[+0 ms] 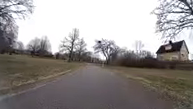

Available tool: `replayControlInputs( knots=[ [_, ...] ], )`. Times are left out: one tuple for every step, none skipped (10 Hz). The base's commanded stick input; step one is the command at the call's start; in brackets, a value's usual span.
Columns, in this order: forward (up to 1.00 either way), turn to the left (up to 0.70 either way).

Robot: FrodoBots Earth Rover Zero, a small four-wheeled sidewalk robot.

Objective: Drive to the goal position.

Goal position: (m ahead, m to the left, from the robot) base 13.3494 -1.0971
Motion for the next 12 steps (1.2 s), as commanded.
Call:
replayControlInputs(
  knots=[
    [0.7,0.0],
    [0.7,0.0],
    [0.7,0.0],
    [0.7,0.0],
    [0.7,0.0],
    [0.7,0.0],
    [0.7,0.0],
    [0.7,0.0],
    [0.7,0.0],
    [0.7,0.0],
    [0.7,0.0],
    [0.7,0.0]
  ],
)
